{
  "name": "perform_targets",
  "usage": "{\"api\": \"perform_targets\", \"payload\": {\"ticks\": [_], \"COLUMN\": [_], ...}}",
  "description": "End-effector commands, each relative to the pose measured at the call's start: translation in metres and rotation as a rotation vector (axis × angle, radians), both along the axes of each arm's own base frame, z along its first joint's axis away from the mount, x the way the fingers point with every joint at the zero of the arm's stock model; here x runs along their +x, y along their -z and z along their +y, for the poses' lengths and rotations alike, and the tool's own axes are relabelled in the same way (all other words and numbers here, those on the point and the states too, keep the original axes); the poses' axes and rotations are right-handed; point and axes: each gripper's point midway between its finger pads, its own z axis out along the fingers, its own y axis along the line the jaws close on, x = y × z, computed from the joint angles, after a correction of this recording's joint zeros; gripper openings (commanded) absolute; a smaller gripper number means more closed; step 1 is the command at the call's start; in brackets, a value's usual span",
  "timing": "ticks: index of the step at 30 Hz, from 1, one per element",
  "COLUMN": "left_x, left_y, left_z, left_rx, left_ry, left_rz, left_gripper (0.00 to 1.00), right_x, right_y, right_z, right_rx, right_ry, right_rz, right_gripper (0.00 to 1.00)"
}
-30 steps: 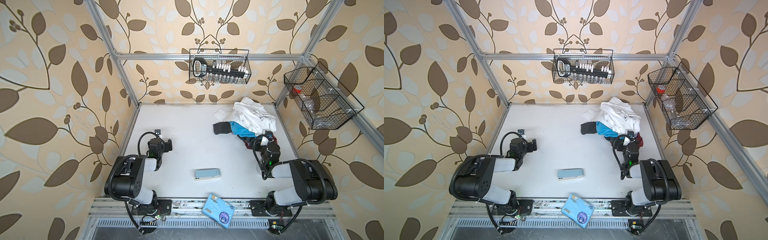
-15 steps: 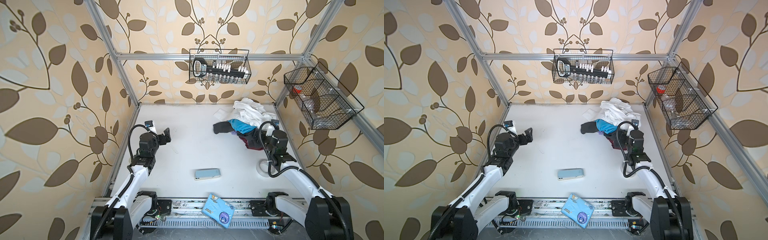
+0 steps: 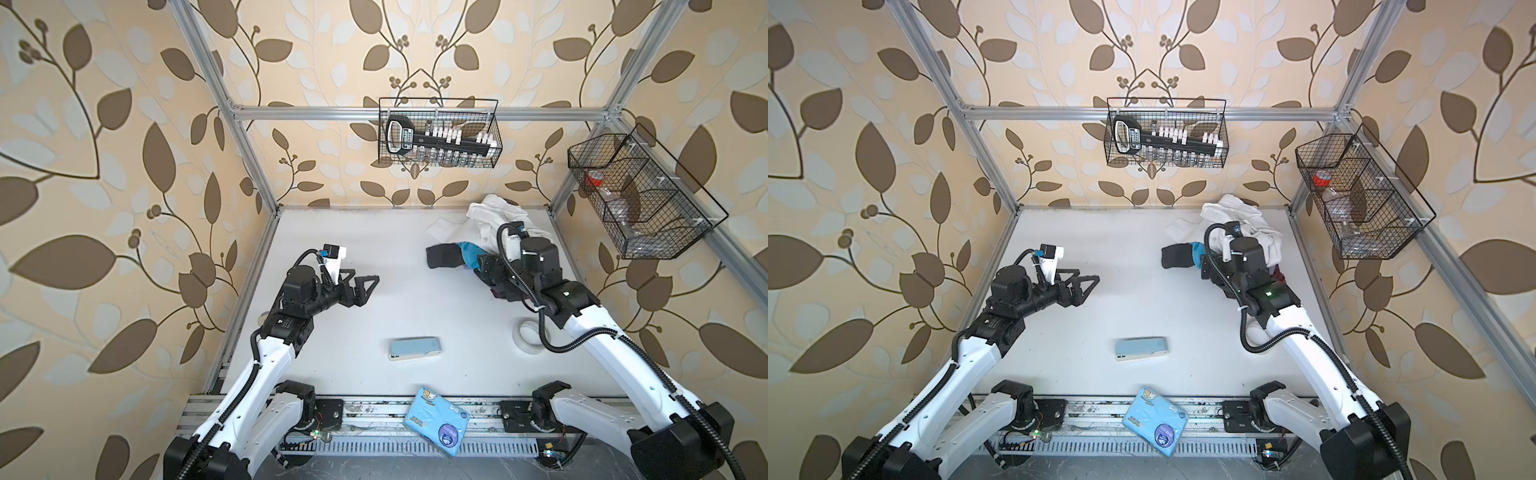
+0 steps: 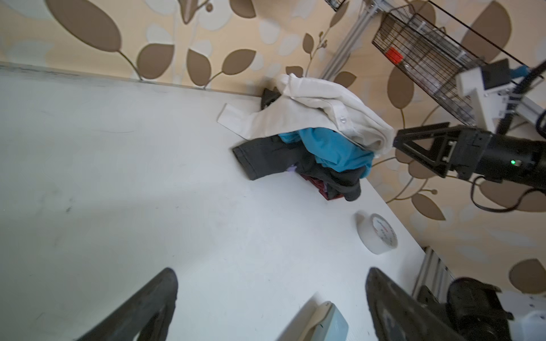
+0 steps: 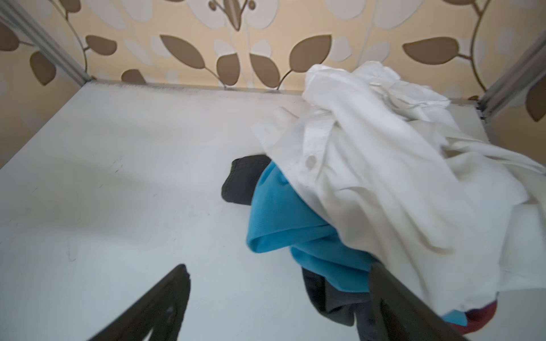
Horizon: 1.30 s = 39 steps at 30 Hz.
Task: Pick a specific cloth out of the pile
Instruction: 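Reach the right gripper into the pile and grasp the teal shirt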
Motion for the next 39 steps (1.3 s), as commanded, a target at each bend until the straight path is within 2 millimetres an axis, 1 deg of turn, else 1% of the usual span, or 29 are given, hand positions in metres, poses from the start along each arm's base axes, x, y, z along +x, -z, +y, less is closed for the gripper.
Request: {"api": "perform_targets", "payload": {"ticks": [1, 2, 4, 7, 11, 12, 13, 14, 18, 22, 26, 30, 31, 33, 37, 38, 39], "left_x": [-0.015, -0.016, -0.018, -0.022, -0.03, -0.032, -0.035, -0.038, -0.046, -0.051, -0.056, -0.06, -0.061, -0.063, -0.068, -0.068, -0.069], "left_y": [-0.019, -0.019, -0.016, -0.014, -0.016, -0.017, -0.018, -0.018, -0.019, -0.02, -0.022, -0.023, -0.024, -0.027, -0.027, -0.028, -0.028], "left_z": [-0.022, -0.025, -0.031, -0.038, -0.048, -0.05, -0.051, -0.053, -0.057, -0.059, -0.061, -0.063, -0.063, -0.065, -0.066, -0.066, -0.066], "left_rx": [-0.032, -0.036, -0.042, -0.042, -0.055, -0.057, -0.058, -0.058, -0.053, -0.048, -0.044, -0.039, -0.04, -0.043, -0.042, -0.04, -0.038], "left_ry": [0.166, 0.185, 0.224, 0.277, 0.349, 0.364, 0.381, 0.4, 0.435, 0.45, 0.465, 0.476, 0.477, 0.489, 0.502, 0.502, 0.502], "left_rz": [-0.037, -0.034, -0.025, -0.016, -0.022, -0.027, -0.034, -0.044, -0.068, -0.081, -0.092, -0.103, -0.106, -0.115, -0.127, -0.13, -0.133], "left_gripper": [0.99, 0.99, 0.99, 0.99, 0.99, 0.99, 0.99, 0.99, 0.99, 0.99, 0.99, 0.99, 0.99, 0.99, 0.99, 0.99, 0.99], "right_x": [-0.006, -0.004, 0.002, 0.016, 0.033, 0.036, 0.04, 0.042, 0.048, 0.055, 0.061, 0.066, 0.068, 0.071, 0.078, 0.078, 0.079], "right_y": [0.022, 0.027, 0.037, 0.051, 0.057, 0.058, 0.056, 0.058, 0.062, 0.071, 0.083, 0.089, 0.088, 0.087, 0.08, 0.077, 0.072], "right_z": [0.01, 0.016, 0.024, 0.02, 0.015, 0.014, 0.013, 0.013, 0.012, 0.009, 0.016, 0.009, 0.008, 0.006, 0.003, 0.002, 0.002], "right_rx": [-0.072, -0.085, -0.117, -0.187, -0.256, -0.264, -0.271, -0.275, -0.288, -0.328, -0.328, -0.367, -0.374, -0.392, -0.414, -0.416, -0.414], "right_ry": [-0.007, -0.018, -0.019, 0.037, 0.093, 0.101, 0.117, 0.126, 0.149, 0.164, 0.15, 0.191, 0.198, 0.211, 0.233, 0.236, 0.239], "right_rz": [0.114, 0.131, 0.161, 0.199, 0.206, 0.207, 0.203, 0.206, 0.205, 0.212, 0.233, 0.23, 0.225, 0.207, 0.173, 0.166, 0.157], "right_gripper": [0.87, 0.84, 0.83, 0.8, 0.72, 0.68, 0.6, 0.54, 0.54, 0.55, 0.55, 0.55, 0.54, 0.44, 0.07, 0.0, 0.0]}}
